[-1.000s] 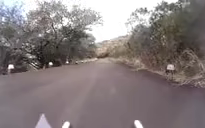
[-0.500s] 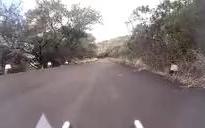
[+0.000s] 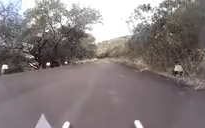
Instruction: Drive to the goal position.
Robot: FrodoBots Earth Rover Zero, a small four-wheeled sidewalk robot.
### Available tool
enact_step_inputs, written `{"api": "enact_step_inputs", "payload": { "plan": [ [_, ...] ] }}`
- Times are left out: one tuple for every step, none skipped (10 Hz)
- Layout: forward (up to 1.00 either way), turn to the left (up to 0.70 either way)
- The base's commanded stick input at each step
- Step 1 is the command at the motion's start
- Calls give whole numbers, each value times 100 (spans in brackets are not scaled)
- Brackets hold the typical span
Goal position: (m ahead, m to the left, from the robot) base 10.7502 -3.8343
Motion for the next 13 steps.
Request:
{"api": "enact_step_inputs", "payload": {
  "plan": [
    [50, 0],
    [50, 0],
    [50, 0],
    [50, 0],
    [50, 0],
    [50, 0],
    [50, 0],
    [50, 0],
    [50, 0],
    [50, 0],
    [50, -8],
    [50, -25],
    [50, -25]
  ]
}}
